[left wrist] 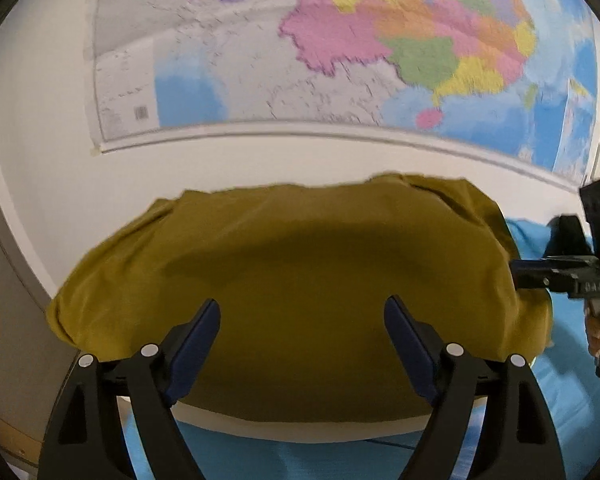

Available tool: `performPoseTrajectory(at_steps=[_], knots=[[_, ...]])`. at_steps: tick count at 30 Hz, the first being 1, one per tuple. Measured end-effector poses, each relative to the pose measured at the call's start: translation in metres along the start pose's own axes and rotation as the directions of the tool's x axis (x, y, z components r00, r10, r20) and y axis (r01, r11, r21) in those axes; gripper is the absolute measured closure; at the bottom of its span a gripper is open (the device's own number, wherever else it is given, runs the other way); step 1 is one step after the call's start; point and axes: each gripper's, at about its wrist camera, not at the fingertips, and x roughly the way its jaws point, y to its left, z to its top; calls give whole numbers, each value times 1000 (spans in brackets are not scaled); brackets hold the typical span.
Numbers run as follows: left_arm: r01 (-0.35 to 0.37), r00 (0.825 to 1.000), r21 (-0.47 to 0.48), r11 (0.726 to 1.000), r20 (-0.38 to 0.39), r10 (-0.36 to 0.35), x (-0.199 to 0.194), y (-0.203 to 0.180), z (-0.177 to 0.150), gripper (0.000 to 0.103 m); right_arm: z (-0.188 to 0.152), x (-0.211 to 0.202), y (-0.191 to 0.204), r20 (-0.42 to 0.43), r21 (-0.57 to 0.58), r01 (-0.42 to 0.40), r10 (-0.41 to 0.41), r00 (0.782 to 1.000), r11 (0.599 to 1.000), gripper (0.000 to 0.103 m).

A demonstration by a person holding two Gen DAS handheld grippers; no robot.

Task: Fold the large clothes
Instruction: 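Open both grippers and release the shirt onto the stack, then press the shirt flat on the stack with both open grippers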

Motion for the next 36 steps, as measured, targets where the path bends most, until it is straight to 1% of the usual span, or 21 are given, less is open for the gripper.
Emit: performPoseTrajectory(at_steps=[1, 2, 4, 7, 9, 11, 13, 15, 17, 19, 20, 21, 23, 25, 26, 27, 29, 31, 33, 36], knots=[[-1, 1000, -4, 1000, -10, 1, 2, -3, -1, 22, -2, -2, -2, -1, 7, 4, -4, 1000, 1000, 60], [-5, 1000, -6, 1000, -9, 5, 3, -4, 0, 22, 2, -6, 2, 7, -10, 22, -22, 1000, 1000, 59], [-3, 1000, -2, 1000, 5, 3, 1, -8, -1, 22, 10, -17, 14, 51, -69, 56, -52, 997, 996, 57], [-5, 1000, -1, 1000, 26, 5, 1, -15, 2, 22, 27, -27, 26, 114, -82, 45, -36, 993, 996, 56], [-9, 999, 10, 1000, 35, 9, 3, -22, 1, 22, 40, -24, 28, 141, -75, 64, -53, 989, 995, 54], [-7, 999, 27, 1000, 37, 6, 6, -31, 0, 22, 50, -19, 23, 145, -55, 39, -30, 989, 998, 53], [-3, 999, 36, 999, 36, 1, 8, -38, -1, 22, 57, -13, 20, 143, -43, 43, -37, 989, 998, 53], [-7, 999, 55, 998, 33, 5, 10, -44, -3, 22, 62, -6, 19, 136, -24, 29, -25, 990, 999, 53], [-12, 999, 61, 998, 32, 10, 13, -48, -4, 22, 67, 3, 16, 136, -7, 50, -49, 990, 999, 54], [-1, 1000, 55, 998, 25, -1, 15, -47, -5, 22, 72, 14, 5, 123, 37, 69, -73, 990, 997, 53], [0, 1000, 50, 999, 23, -1, 16, -47, -5, 22, 73, 19, -1, 109, 55, 81, -86, 990, 995, 57], [5, 1000, 45, 999, 20, -6, 17, -46, -5, 22, 73, 25, -9, 87, 74, 86, -92, 992, 994, 59], [0, 1000, 45, 999, 21, -1, 18, -45, -6, 21, 70, 38, -24, 39, 125, 106, -112, 993, 986, 67], [-4, 1000, 41, 999, 22, 3, 19, -43, -6, 20, 65, 43, -35, 26, 171, 69, -75, 997, 983, 69], [-5, 1000, 35, 999, 23, 5, 19, -42, -6, 20, 63, 42, -35, 24, 175, 70, -75, 997, 982, 69], [-5, 1000, 28, 1000, 24, 4, 19, -40, -6, 19, 62, 40, -33, 28, 163, 77, -83, 996, 984, 68], [-7, 1000, 11, 1000, 24, 6, 18, -36, -6, 19, 57, 27, -24, 56, 123, 105, -113, 992, 987, 63], [-7, 999, -4, 1000, 34, 7, 14, -32, -7, 19, 50, 12, -13, 82, 85, 87, -94, 992, 993, 63], [-9, 999, -17, 1000, 45, 10, 11, -29, -10, 19, 36, -7, 6, 120, 15, 62, -63, 991, 998, 58], [9, 999, -34, 999, 46, -7, 7, -23, -17, 19, 12, -26, 30, 136, -67, 33, -24, 990, 997, 55]])
